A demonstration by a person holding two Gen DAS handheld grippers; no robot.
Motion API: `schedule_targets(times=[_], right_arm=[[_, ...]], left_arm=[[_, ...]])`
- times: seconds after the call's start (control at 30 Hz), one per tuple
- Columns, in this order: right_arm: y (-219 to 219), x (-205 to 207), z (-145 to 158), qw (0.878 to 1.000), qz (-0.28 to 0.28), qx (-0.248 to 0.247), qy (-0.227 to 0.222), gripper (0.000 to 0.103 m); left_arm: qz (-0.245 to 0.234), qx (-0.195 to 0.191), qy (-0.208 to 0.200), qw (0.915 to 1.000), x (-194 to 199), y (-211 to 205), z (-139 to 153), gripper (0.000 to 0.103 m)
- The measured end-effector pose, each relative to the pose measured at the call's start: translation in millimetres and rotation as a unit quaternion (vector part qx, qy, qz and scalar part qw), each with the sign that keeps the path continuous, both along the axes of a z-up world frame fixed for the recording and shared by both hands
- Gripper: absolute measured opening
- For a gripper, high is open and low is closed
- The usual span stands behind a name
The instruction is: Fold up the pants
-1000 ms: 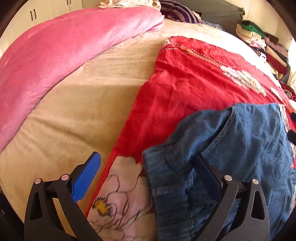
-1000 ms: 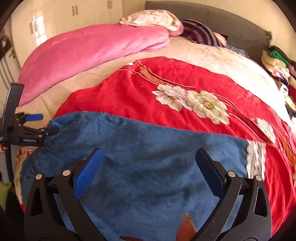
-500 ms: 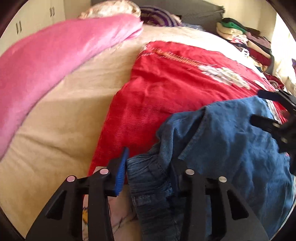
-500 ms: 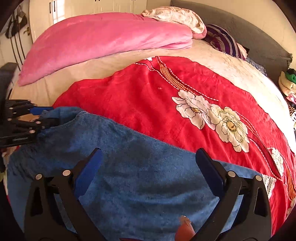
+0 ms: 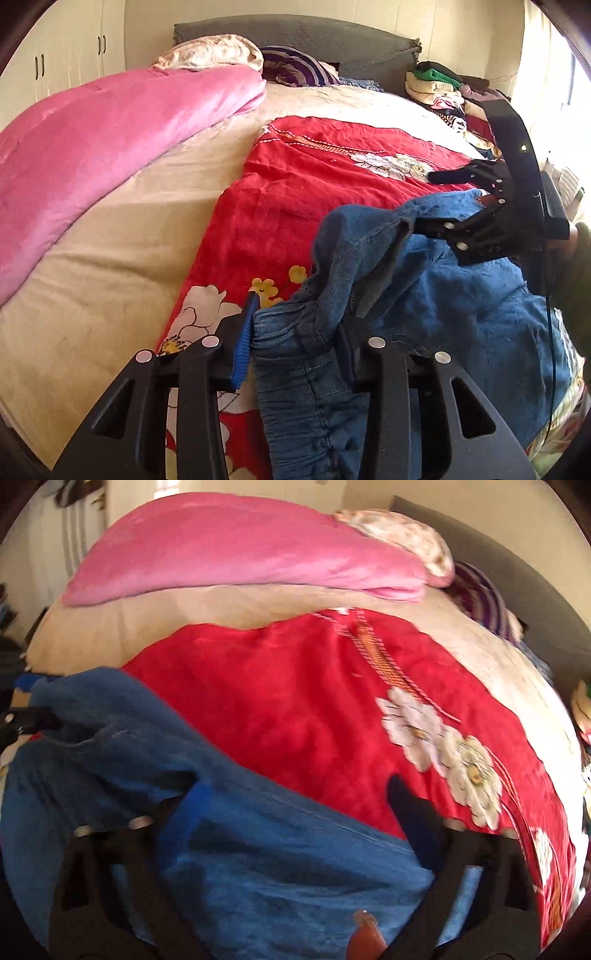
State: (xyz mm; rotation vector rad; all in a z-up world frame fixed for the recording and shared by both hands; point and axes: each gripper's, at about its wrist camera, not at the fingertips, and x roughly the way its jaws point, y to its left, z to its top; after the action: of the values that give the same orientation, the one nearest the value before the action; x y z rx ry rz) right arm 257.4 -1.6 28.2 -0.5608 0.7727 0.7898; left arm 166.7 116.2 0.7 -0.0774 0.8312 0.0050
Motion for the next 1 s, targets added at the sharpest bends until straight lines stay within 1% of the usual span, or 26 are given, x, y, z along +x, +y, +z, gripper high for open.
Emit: schedule_targets(times=[0.03,0.07,0.1,0.2,0.27,0.4,0.53,0.6,0.67,0.83,0.93,1.0], right_arm=[[2,-2,0,1.000,0.007,0.001,0.006,0.046],[2,-5,1,1.000,0.014,0.006,0.014,0.028],[1,-10,2,1.000,0.018,0.017,0.016,0.017],[-7,-27,8,0.999,0.016,0.041,0.012,0.009],[-17,-37,13,0.998,0.007,0.060,0.016,0.008],[-41,-63,24,0.995,-0.016,0.100,0.013,0.007],[-65,-101,35,0.990,-0.030,0.137,0.016,0.005],[-73,-118,39,0.988,-0.033,0.148,0.020,0.004],[-80,-138,41,0.986,-0.031,0.159,0.026,0.003],[-85,-182,41,0.986,-0.015,0.159,0.045,0.003],[-85,-202,34,0.985,-0.013,0.158,0.064,0.003],[-84,-214,27,0.985,-0.012,0.150,0.081,0.003]], left_arm=[[0.000,0.002,0.000,1.0000,0,-1,1,0.036],[0.001,0.005,-0.001,1.0000,-1,-1,1,0.036],[0.003,0.008,-0.001,1.0000,-3,-1,1,0.036],[0.008,0.010,-0.001,0.9999,-5,0,1,0.036],[0.011,0.006,-0.003,0.9999,-7,2,2,0.037],[0.010,0.010,-0.013,0.9998,-12,-1,7,0.038],[0.008,0.006,-0.025,0.9996,-18,-5,15,0.038],[0.005,0.004,-0.031,0.9995,-23,-8,18,0.038],[0.000,0.000,-0.042,0.9991,-36,-11,23,0.038],[-0.009,-0.011,-0.041,0.9991,-69,-10,19,0.039],[-0.009,-0.011,-0.032,0.9994,-85,-9,10,0.039],[-0.007,-0.022,-0.023,0.9995,-96,-5,3,0.039]])
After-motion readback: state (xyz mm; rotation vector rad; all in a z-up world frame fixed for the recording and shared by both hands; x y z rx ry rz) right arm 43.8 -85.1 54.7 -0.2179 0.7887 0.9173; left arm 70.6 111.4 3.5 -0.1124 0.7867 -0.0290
